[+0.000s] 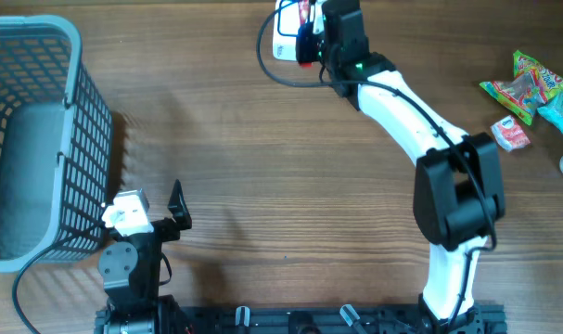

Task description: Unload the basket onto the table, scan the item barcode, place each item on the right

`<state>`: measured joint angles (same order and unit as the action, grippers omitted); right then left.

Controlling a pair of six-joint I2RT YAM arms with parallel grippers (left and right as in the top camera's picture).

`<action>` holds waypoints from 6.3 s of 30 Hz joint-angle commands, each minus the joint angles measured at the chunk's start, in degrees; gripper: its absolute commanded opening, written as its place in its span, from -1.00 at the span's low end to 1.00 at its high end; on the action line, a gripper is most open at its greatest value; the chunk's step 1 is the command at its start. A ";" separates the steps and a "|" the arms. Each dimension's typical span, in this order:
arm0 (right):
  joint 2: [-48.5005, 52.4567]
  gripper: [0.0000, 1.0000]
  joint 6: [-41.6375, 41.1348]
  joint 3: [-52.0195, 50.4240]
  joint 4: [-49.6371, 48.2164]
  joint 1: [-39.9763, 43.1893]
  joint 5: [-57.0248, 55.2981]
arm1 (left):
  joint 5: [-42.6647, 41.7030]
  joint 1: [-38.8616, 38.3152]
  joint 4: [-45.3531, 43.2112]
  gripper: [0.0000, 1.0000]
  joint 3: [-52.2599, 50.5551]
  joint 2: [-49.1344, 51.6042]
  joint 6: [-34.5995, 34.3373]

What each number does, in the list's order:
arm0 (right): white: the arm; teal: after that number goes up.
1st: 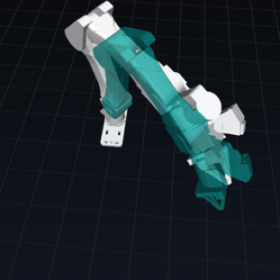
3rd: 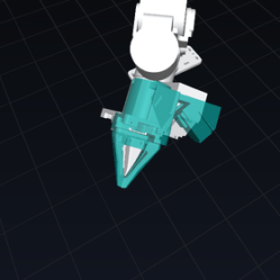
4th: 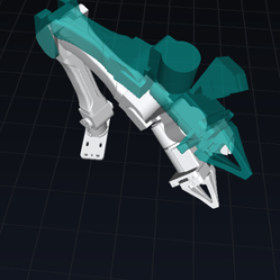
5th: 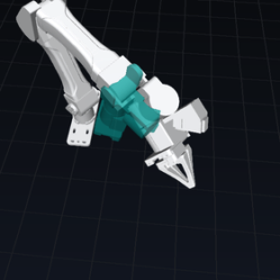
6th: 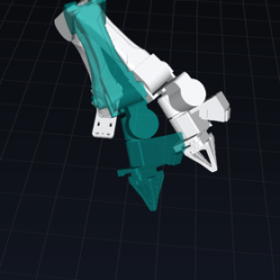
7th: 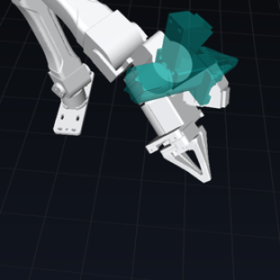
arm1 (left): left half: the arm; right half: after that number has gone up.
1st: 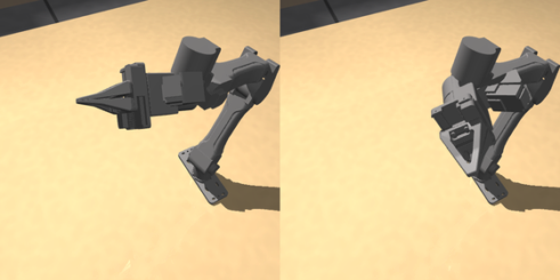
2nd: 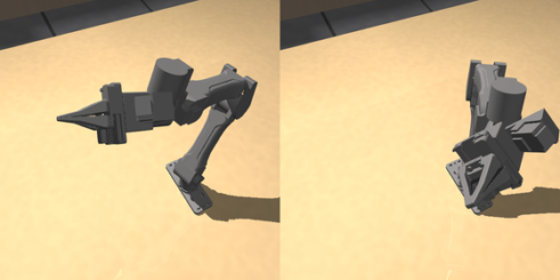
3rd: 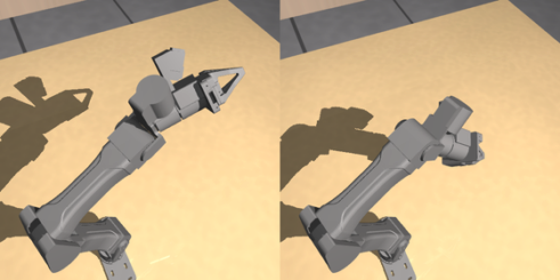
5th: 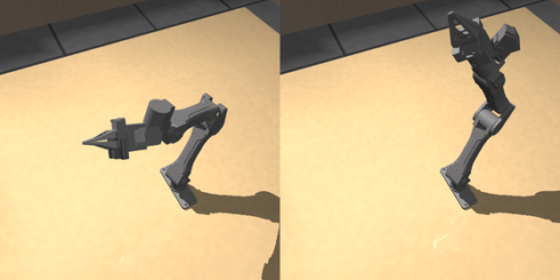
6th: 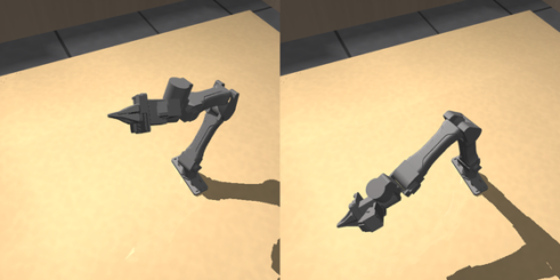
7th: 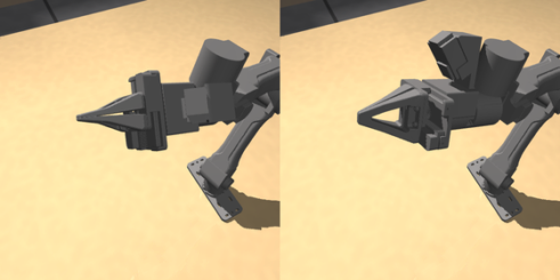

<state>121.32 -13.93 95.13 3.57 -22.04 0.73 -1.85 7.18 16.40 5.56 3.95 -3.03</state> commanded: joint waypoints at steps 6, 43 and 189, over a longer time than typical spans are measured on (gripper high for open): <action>13.49 -0.91 -12.39 14.97 4.13 0.07 5.86 | -0.87 -0.26 -0.28 1.00 -0.52 0.13 1.11; -10.67 -0.91 6.05 -11.41 30.12 38.73 -9.68 | -0.87 -0.26 -0.28 1.00 -0.52 0.15 1.11; -121.04 0.99 21.44 -94.84 -4.33 25.27 9.97 | -0.04 -3.98 -11.93 1.00 -5.25 -0.57 1.38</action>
<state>0.78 7.16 0.36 -0.45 3.51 11.49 -2.24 3.46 4.67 1.06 4.01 -2.61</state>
